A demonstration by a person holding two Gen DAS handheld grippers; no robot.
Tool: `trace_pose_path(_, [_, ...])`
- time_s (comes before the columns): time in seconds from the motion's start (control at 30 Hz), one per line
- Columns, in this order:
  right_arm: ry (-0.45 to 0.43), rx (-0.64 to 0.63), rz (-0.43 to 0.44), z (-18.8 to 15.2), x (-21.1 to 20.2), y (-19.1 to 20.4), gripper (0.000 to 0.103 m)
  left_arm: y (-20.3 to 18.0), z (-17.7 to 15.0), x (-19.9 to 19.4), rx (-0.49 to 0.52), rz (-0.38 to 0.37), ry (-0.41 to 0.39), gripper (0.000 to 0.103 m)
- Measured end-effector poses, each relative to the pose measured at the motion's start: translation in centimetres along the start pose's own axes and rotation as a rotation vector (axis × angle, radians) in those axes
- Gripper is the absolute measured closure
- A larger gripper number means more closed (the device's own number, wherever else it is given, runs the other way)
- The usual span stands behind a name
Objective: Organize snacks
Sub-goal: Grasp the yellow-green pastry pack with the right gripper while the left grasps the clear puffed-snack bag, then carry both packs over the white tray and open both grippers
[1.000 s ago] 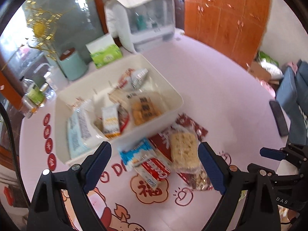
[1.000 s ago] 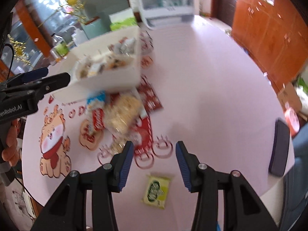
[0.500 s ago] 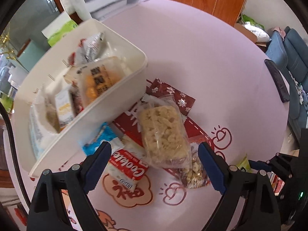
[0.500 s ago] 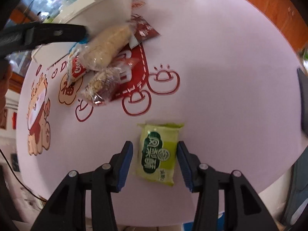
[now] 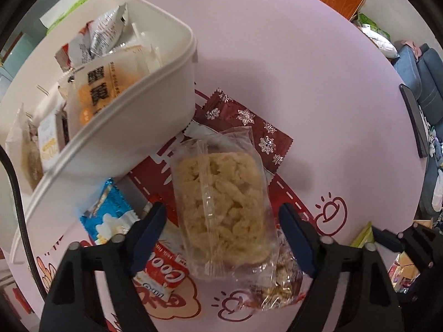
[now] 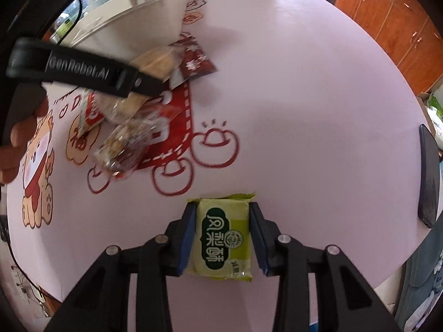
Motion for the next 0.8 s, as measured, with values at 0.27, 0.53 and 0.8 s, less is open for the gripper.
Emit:
trace_pose_path(0.27, [-0.004,0.025,-0.011,2.0,0.4,-1.8,0.065,0.0,0.1,0.7,-0.039,-0.001,-0.021,0.047])
trace_pose_path(0.53, [-0.016,0.003,0.007,3.4,-0.1,-2.2,0.065,0.7,-3.4,-2.2,-0.081,0.037,-0.122,0.048])
trace_pose_path(0.8, [-0.036,-0.032,0.041,5.1,-1.1,-0.9,0.065,2.2,-6.4,-5.9,-0.183,-0.009,-0.206,0.048])
Point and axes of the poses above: each gripper's, at about its wrist camera, not at the fingertips, and x roughly the way its jaws point, y to its left, z to its top, the point moved 2 cm from there along x, roughly the way its jaws point
